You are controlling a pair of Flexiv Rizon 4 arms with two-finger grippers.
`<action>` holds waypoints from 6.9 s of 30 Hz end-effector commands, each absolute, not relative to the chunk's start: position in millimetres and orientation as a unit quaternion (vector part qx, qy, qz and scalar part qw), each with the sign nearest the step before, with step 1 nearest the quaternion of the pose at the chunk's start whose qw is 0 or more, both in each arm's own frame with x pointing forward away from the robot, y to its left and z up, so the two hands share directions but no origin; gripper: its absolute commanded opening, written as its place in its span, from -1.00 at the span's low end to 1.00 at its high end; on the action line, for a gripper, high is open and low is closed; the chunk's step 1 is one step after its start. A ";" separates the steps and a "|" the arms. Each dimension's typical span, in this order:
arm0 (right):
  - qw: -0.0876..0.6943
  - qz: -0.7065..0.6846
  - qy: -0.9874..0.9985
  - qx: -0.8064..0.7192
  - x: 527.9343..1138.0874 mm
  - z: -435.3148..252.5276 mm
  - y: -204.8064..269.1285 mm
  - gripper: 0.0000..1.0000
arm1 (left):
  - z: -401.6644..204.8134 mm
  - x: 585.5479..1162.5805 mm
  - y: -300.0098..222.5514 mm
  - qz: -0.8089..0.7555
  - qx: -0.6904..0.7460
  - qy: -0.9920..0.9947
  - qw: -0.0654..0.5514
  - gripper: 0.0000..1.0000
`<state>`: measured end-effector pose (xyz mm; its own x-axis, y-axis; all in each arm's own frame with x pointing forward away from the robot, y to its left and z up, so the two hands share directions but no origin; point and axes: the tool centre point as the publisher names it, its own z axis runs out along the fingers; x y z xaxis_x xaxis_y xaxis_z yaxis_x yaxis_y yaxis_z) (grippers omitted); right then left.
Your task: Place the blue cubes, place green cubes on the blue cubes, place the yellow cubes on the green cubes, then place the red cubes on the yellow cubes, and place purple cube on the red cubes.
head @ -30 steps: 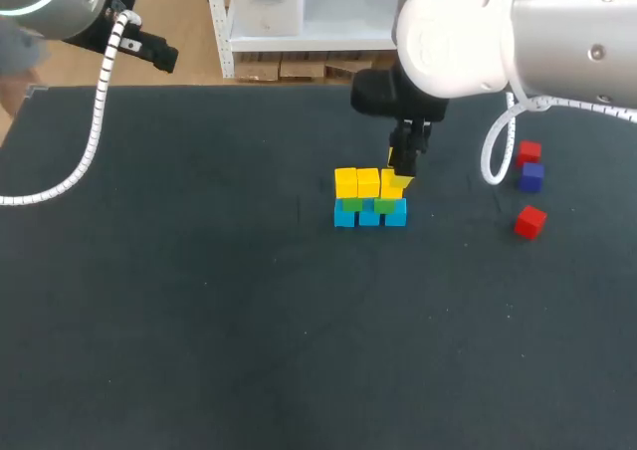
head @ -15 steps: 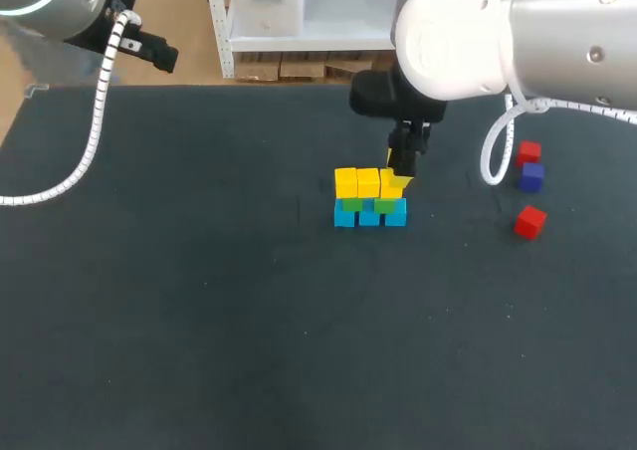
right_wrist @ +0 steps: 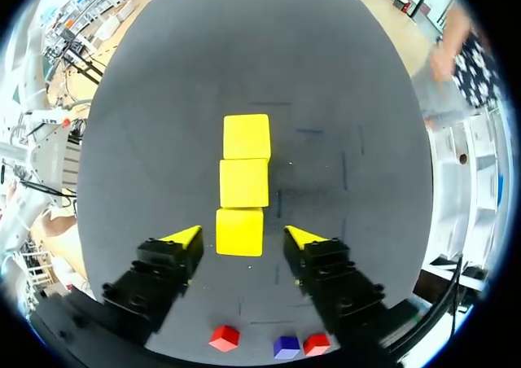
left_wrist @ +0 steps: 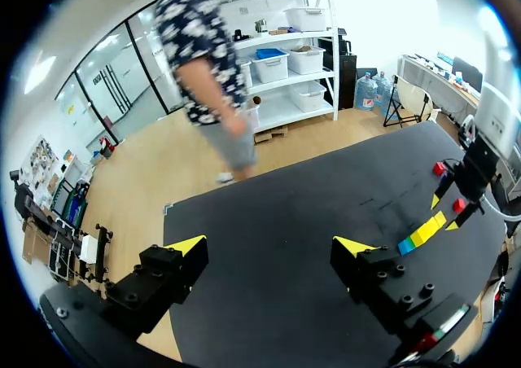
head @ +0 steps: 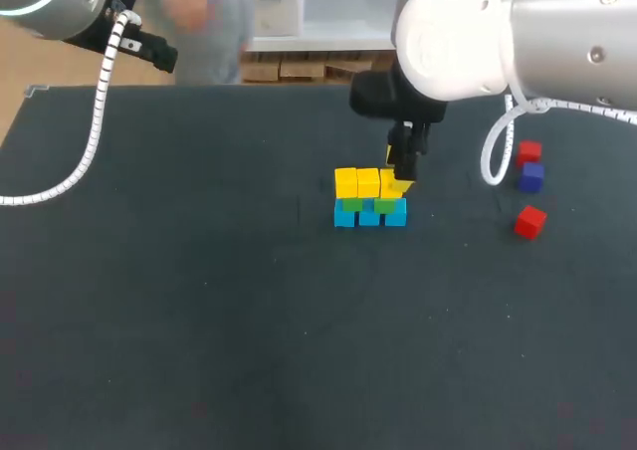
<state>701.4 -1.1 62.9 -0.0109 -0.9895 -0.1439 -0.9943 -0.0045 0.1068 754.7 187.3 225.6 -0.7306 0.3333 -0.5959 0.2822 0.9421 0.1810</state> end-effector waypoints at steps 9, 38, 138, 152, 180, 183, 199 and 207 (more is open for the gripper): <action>0.038 0.099 0.730 -0.675 704.6 82.9 -23.2 1.00 | 226.0 754.1 188.2 0.039 0.167 0.929 0.327 1.00; 0.095 0.014 0.903 -0.419 752.7 72.4 -149.9 1.00 | 226.0 754.1 188.2 0.039 0.167 0.929 0.327 1.00; 0.006 0.025 0.998 -0.061 796.2 -6.1 -207.1 0.98 | 226.0 754.1 188.2 0.039 0.167 0.929 0.327 1.00; 0.000 0.023 0.998 -0.064 798.1 -11.7 -205.9 -0.15 | 226.0 754.1 188.2 0.039 0.167 0.929 0.327 1.00; 0.073 0.044 0.946 -0.313 755.6 100.7 -176.9 -1.00 | 226.0 754.1 188.2 0.039 0.167 0.929 0.327 1.00; 0.077 0.041 0.937 -0.339 748.3 113.1 -168.5 -1.00 | 226.0 754.1 188.2 0.039 0.167 0.929 0.327 1.00; 0.067 0.034 0.854 -0.515 720.8 158.2 -112.0 -1.00 | 226.0 754.1 188.2 0.039 0.167 0.929 0.327 1.00; 0.057 0.023 0.811 -0.582 712.0 169.0 -84.0 -1.00 | 226.0 754.1 188.2 0.039 0.167 0.929 0.327 1.00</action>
